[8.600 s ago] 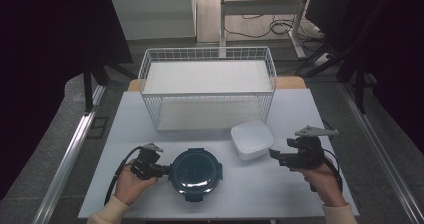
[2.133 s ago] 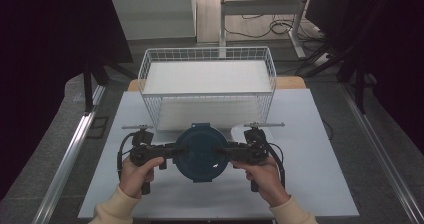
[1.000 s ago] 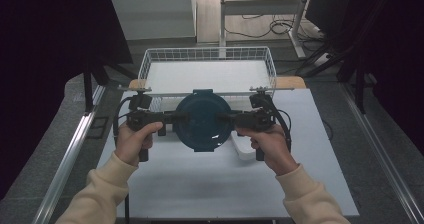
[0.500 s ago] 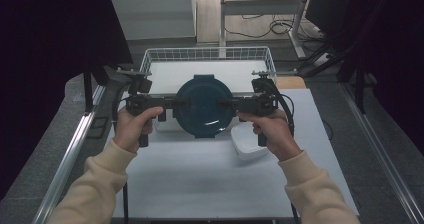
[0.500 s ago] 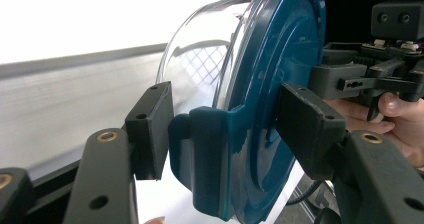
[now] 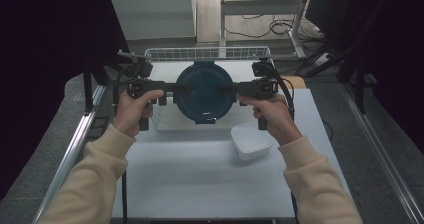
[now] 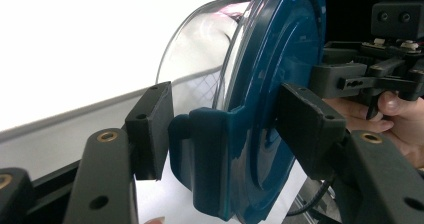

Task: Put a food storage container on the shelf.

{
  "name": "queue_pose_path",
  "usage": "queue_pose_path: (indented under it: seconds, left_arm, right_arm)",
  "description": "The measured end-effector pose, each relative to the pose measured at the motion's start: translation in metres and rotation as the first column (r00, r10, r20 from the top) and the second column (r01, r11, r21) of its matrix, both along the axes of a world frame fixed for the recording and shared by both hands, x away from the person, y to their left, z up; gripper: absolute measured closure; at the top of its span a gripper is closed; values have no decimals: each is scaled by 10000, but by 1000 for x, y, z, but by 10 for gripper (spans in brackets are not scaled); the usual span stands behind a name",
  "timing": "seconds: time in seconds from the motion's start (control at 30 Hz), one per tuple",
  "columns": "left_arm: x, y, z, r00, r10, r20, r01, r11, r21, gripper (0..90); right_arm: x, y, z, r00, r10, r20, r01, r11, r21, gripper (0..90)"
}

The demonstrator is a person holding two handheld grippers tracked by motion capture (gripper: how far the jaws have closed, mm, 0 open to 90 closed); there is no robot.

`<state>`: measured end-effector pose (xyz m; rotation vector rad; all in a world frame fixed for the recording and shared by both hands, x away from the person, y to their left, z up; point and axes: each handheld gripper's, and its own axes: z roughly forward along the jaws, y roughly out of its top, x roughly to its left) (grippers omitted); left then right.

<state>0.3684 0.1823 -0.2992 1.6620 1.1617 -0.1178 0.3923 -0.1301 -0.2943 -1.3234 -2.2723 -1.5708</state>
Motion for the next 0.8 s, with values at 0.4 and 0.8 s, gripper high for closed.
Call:
queue_pose_path:
  seconds: [0.4, 0.8]
  left_arm:
    - [26, 5, 7, 10000, 13, -66, -14, 9999, -129, 405]
    - [53, 10, 9, 9994, 111, -323, -118, 9997, -220, 404]
  right_arm:
    - [27, 5, 11, 9999, -45, -126, 44, 10000, -87, 357]
    - [56, 10, 13, 9995, 16, -305, -18, 10000, -55, 359]
